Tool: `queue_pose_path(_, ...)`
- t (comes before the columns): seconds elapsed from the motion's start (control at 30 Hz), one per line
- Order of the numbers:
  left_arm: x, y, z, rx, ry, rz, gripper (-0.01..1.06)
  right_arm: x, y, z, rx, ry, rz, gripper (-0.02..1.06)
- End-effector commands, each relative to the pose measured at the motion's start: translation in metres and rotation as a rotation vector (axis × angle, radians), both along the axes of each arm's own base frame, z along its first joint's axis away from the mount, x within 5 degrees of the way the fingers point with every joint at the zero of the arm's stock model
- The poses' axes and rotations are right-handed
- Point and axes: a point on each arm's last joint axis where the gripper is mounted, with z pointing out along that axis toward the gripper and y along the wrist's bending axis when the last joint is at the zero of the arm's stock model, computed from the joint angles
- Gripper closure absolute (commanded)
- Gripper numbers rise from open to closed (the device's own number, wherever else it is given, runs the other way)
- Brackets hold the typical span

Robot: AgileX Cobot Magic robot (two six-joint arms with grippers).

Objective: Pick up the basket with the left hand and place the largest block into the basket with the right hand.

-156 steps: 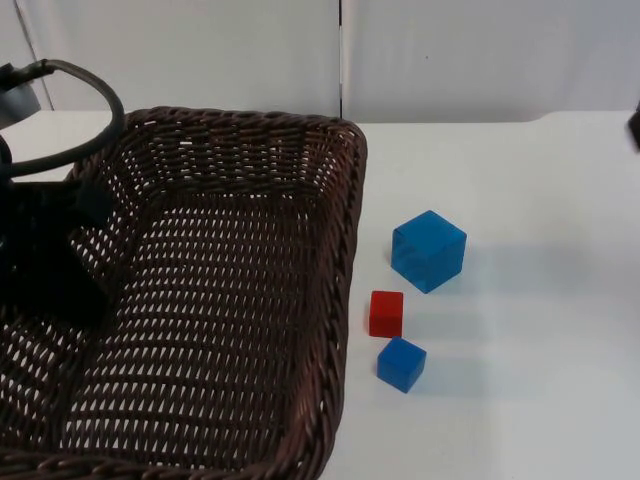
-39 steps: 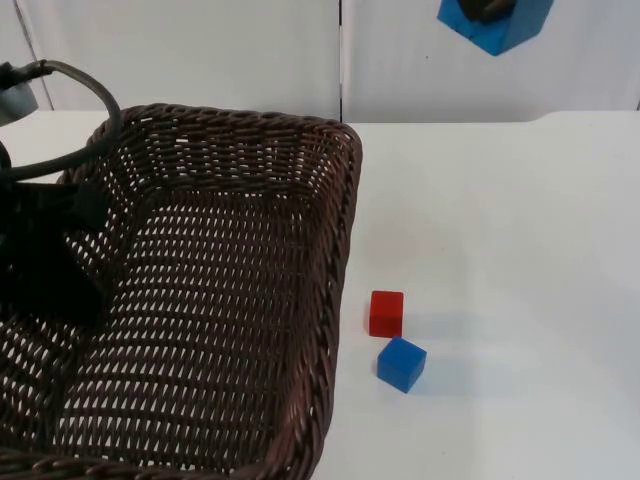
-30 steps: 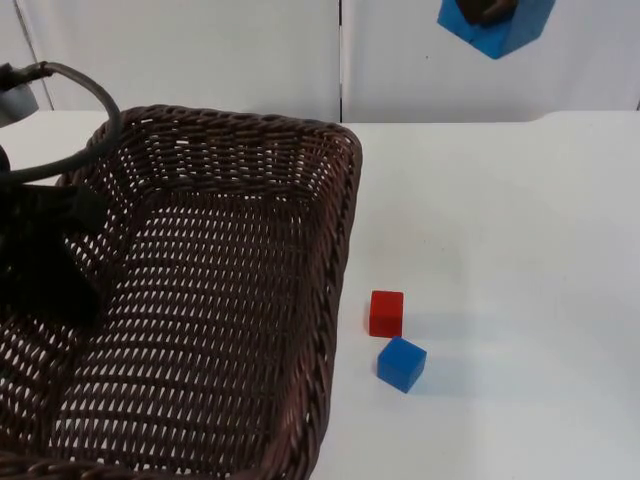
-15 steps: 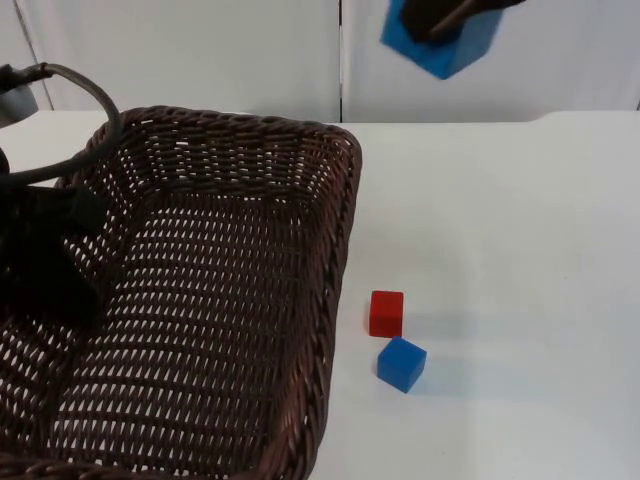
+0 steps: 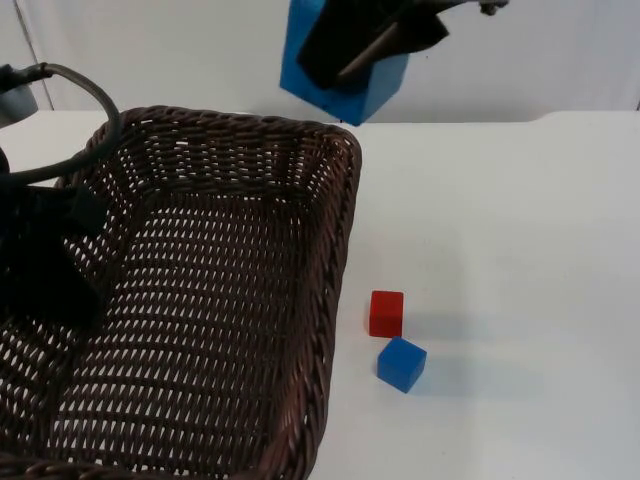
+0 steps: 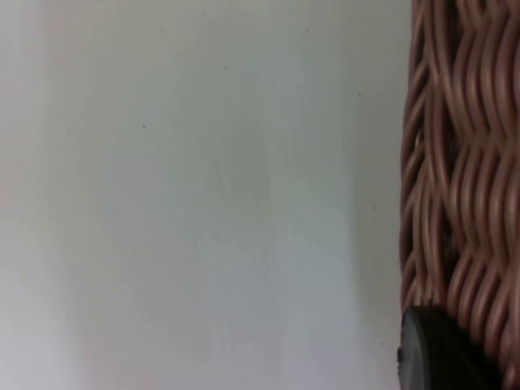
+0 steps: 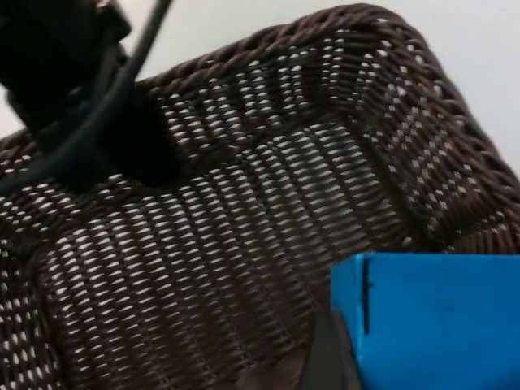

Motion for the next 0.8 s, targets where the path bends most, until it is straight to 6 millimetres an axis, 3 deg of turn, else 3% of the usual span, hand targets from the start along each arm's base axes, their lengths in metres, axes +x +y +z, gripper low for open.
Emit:
queue_pose_path(0.0, -0.001, -0.002, 0.004, -0.019, -0.01, 0.01, 1.05, -0.003, 0.001, 0.006, 0.014, -0.01, 0.01, 1.05)
queue_pose_path(0.43, -0.001, -0.002, 0.004, -0.019, -0.008, 0.009, 1.05, 0.002, 0.006, -0.004, -0.003, -0.023, 0.03, 1.05)
queue_pose_path(0.77, -0.001, -0.001, 0.004, -0.016, -0.008, 0.006, 1.05, 0.012, 0.044, -0.053, -0.032, -0.033, 0.063, 1.05)
